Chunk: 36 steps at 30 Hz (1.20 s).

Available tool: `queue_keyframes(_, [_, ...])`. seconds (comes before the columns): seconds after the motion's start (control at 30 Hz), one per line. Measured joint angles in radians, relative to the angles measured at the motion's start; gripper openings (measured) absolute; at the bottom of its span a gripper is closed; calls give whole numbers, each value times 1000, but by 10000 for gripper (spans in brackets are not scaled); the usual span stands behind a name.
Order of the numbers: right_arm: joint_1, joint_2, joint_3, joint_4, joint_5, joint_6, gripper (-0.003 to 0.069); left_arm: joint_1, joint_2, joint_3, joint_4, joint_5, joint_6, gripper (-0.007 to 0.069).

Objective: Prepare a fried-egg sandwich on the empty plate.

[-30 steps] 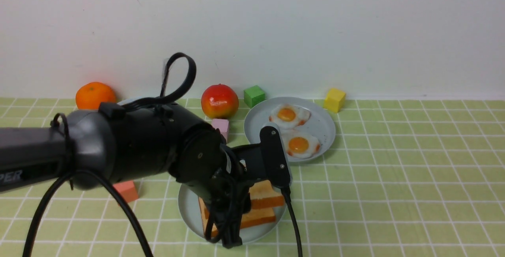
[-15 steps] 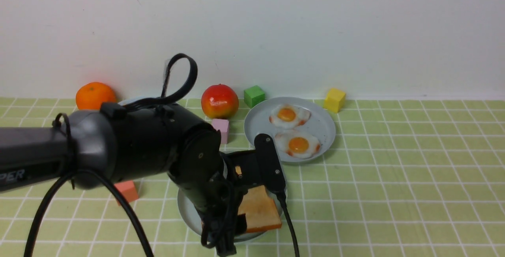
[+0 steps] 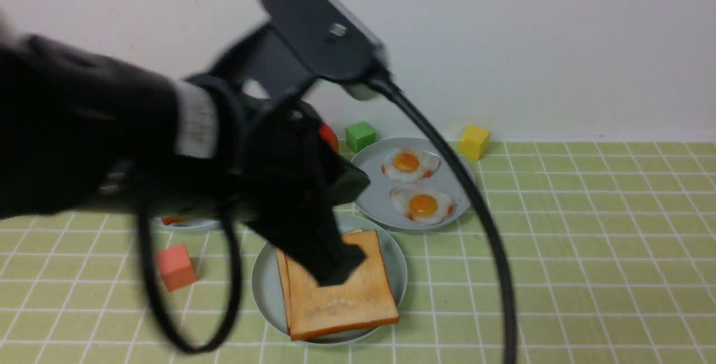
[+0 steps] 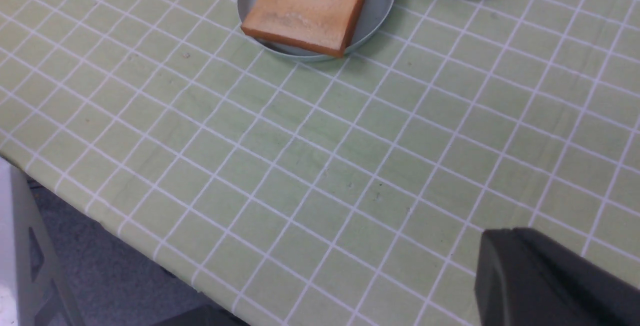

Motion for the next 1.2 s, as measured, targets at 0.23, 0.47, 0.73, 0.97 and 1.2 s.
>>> queue_keyframes(0.23, [0,-124,-1,-99,7,109,6,0,-447,397,-59,-173,-59,-13])
queue_keyframes(0.47, [0,-211,-1,-122,7,219,6,0,-881,834,-109,-493,-63,-13])
queue_keyframes(0.73, [0,-212,116,-122,-147,276,10,0,-1054,975,-118,-650,-63,-13])
queue_keyframes(0.97, [0,-210,370,-123,-517,313,16,0,-1054,978,-120,-617,-63,-13])
queue_keyframes(1.2, [0,-209,536,-123,-595,314,17,0,-1054,979,-120,-570,-65,-13])
